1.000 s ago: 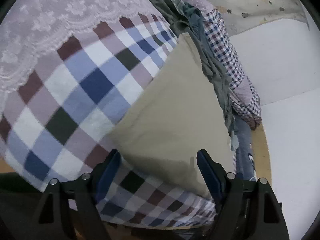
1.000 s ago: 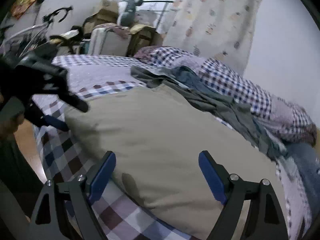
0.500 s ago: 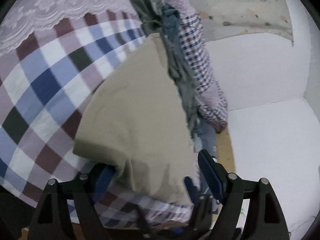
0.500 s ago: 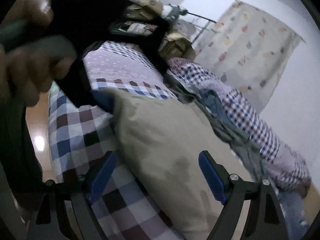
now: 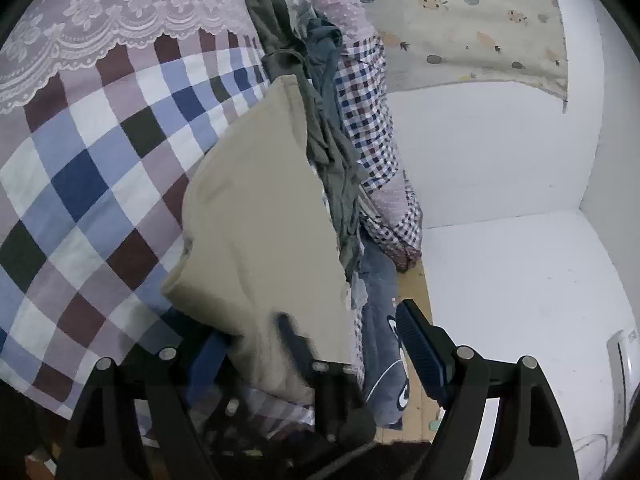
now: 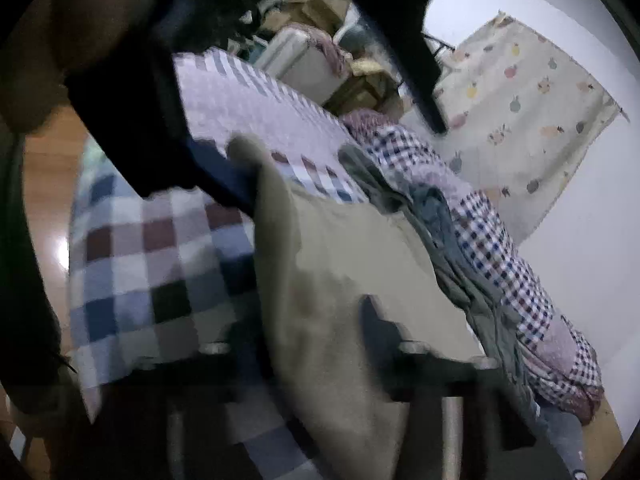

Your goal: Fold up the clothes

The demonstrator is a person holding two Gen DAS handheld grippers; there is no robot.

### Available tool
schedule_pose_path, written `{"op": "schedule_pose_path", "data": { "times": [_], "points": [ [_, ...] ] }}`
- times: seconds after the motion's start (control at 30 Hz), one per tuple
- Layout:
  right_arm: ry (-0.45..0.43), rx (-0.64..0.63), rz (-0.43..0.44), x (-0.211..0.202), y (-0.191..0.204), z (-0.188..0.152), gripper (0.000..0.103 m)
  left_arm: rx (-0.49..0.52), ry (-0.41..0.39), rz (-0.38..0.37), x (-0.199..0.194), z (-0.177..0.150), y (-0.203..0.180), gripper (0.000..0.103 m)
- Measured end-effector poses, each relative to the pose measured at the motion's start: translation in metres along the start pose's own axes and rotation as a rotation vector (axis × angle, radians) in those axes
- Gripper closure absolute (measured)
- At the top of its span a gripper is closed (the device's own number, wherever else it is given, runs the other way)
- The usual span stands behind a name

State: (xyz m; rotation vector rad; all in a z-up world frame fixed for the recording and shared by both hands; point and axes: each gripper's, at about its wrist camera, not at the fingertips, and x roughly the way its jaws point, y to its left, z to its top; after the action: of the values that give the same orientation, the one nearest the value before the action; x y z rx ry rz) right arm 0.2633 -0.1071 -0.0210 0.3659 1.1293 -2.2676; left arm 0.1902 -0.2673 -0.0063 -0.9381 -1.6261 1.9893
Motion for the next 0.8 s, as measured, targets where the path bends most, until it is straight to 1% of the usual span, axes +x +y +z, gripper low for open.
{"op": "schedule_pose_path", "data": {
  "times": [0.03, 0.07, 0.1, 0.13, 0.2, 0.37, 0.63, 0.8],
  "points": [
    [0.010, 0.004, 0.001, 0.004, -0.002, 0.000, 0.077, 0.002, -0.003, -0.002, 0.000, 0.000, 0.000, 0.019],
    [0.014, 0.011, 0.004, 0.006, -0.004, 0.000, 0.079, 0.001, -0.006, 0.003, -0.002, 0.000, 0.001, 0.019],
    [0.019, 0.019, 0.007, 0.008, -0.006, 0.000, 0.089, 0.000, -0.008, 0.008, -0.004, 0.000, 0.002, 0.019],
    [0.023, 0.026, 0.010, 0.009, -0.008, 0.000, 0.093, -0.002, -0.010, 0.015, -0.004, -0.001, 0.003, 0.019],
    [0.019, 0.041, 0.017, 0.008, -0.012, 0.002, 0.096, -0.008, -0.009, 0.035, -0.002, -0.002, 0.006, 0.019],
    [0.004, 0.068, 0.031, 0.006, -0.020, 0.006, 0.097, 0.001, 0.019, 0.062, 0.003, -0.011, 0.009, 0.019],
    [-0.010, 0.092, 0.033, 0.003, -0.027, 0.010, 0.097, 0.000, -0.010, 0.056, 0.025, -0.010, 0.003, 0.019],
    [-0.025, 0.113, 0.029, 0.002, -0.033, 0.012, 0.098, -0.011, 0.000, 0.046, 0.046, -0.009, 0.001, 0.019]
  ]
}}
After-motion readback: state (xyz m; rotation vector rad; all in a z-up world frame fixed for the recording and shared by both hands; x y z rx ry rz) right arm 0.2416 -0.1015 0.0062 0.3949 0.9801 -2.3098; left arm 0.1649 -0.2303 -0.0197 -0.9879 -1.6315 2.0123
